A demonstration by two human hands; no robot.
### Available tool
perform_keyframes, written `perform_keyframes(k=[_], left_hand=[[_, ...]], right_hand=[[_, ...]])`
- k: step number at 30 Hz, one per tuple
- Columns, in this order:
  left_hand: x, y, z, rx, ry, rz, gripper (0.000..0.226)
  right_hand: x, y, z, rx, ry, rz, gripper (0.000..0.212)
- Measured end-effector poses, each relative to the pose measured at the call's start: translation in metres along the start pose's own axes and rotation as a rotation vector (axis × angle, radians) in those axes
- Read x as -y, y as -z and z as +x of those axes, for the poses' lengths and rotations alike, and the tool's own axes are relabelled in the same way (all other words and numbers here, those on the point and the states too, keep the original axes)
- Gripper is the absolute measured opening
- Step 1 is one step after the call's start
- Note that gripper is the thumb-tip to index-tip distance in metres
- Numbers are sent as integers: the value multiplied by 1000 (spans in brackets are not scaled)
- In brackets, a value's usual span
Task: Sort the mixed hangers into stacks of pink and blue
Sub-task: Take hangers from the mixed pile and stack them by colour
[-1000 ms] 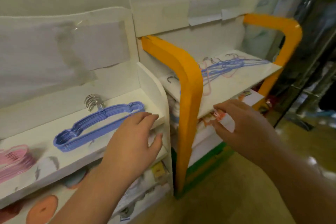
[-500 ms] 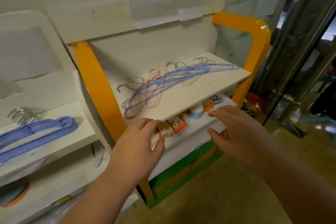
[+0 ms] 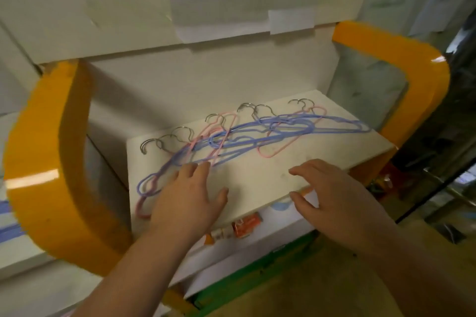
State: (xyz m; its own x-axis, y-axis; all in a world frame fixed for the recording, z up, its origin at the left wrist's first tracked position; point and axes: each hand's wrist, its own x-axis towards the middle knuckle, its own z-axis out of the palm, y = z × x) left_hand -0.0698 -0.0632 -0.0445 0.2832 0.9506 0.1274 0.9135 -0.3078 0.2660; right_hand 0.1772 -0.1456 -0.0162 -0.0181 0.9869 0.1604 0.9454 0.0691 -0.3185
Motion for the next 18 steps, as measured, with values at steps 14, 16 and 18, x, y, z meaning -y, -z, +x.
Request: perform_keyframes(k=[14, 16, 18], left_hand=[[11, -27, 125, 196, 187, 204, 71], [13, -24, 126, 205, 190, 164, 75], [15, -20, 126, 194, 208, 106, 81]], right_hand=[[-68, -16, 127, 61, 94, 80, 40], [-80, -15, 140, 89, 105, 107, 40], [-98, -14, 155, 116, 97, 108, 41]])
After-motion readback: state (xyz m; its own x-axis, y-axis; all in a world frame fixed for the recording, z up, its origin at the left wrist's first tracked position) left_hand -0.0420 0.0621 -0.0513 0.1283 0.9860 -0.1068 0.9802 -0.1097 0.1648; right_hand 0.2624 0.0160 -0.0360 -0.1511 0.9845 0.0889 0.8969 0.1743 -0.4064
